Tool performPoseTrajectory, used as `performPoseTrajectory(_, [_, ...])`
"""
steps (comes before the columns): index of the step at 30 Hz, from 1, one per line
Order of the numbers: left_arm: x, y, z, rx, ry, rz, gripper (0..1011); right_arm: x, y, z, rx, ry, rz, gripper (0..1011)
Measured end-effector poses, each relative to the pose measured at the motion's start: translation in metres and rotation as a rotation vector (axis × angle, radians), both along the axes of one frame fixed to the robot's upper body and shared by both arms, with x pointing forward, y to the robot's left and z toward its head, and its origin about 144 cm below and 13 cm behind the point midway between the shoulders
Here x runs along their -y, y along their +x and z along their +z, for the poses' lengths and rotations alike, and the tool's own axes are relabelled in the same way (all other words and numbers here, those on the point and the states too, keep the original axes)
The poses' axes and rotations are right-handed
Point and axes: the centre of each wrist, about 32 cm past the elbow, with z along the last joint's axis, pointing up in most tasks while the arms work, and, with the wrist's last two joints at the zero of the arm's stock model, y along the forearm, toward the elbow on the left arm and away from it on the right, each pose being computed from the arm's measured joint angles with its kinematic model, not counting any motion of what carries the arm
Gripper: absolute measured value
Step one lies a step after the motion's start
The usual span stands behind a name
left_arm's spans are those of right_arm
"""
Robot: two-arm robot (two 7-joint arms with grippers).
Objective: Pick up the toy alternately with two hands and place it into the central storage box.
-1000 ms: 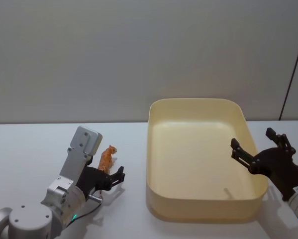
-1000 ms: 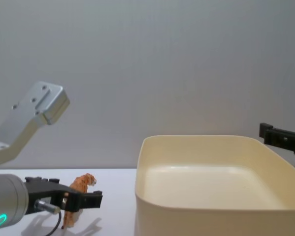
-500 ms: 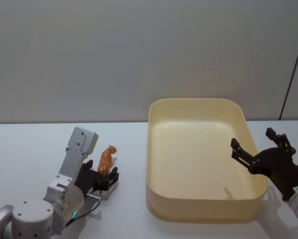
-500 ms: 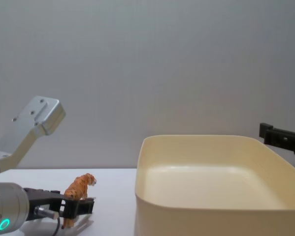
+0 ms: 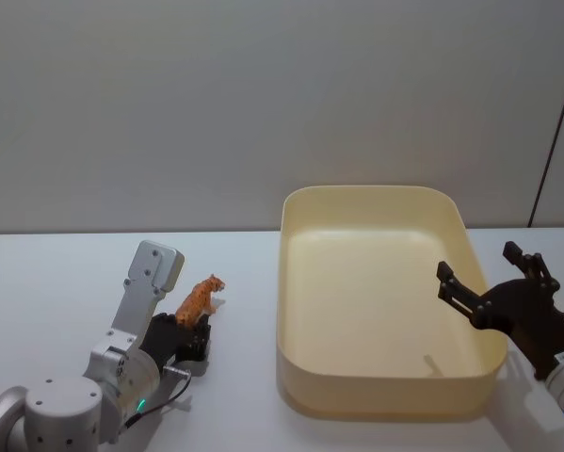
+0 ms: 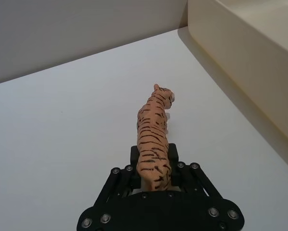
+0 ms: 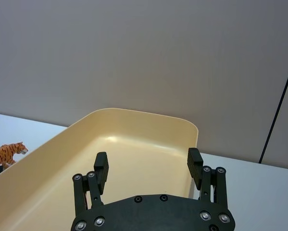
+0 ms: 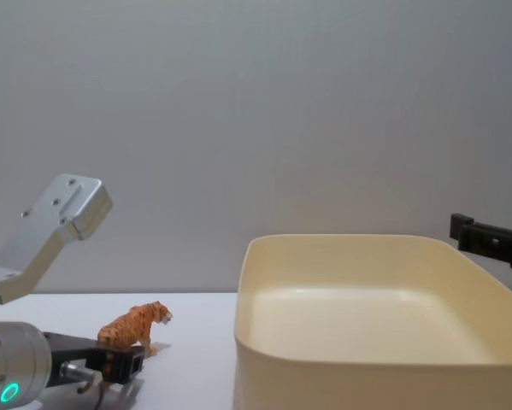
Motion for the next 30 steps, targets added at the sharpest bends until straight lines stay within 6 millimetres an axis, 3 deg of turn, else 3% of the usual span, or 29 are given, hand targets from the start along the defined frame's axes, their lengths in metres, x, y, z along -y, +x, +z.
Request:
performPoseTrajectory(5, [0.000,0.001,0.000,0.001,-0.002,0.000,261,0.000,0.000,0.000,0.000,0.000,0.000,1001])
performPoseTrajectory(30, [0.025,0.022,0.036,0.177,-0.078,-0.063,261,0.000,0.000,0.000,0.000,0.000,0.000,1001])
